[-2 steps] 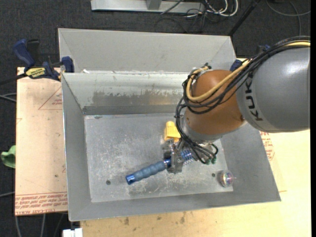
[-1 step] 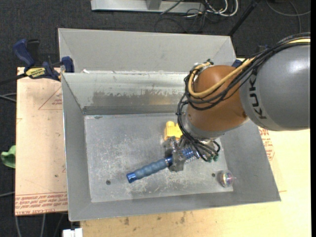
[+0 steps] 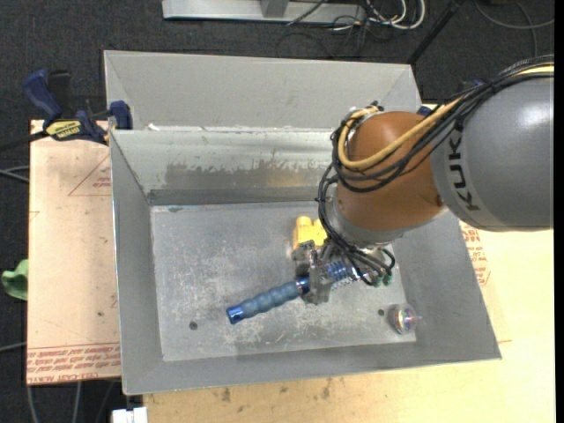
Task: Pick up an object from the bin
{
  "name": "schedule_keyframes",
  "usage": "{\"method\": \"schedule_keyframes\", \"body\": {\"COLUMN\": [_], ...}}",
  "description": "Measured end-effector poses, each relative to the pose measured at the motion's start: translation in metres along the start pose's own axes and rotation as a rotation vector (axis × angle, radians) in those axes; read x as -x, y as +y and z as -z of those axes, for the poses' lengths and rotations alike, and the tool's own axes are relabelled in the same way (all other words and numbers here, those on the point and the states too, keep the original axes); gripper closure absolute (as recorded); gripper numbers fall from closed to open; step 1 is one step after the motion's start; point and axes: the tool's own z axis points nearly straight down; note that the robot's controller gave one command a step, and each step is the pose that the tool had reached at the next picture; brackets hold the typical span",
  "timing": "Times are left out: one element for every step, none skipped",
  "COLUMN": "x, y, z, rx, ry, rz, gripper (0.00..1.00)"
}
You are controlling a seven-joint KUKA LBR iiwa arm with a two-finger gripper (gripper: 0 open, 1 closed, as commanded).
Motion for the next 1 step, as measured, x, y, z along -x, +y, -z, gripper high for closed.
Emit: {"method": "schedule_keyframes", "body": {"x": [0.0005], "y": [0.0001], "z": [0.0102], "rx": [0.0], "ry": [0.0], "rz": [-0.003], "gripper": [1.0]}}
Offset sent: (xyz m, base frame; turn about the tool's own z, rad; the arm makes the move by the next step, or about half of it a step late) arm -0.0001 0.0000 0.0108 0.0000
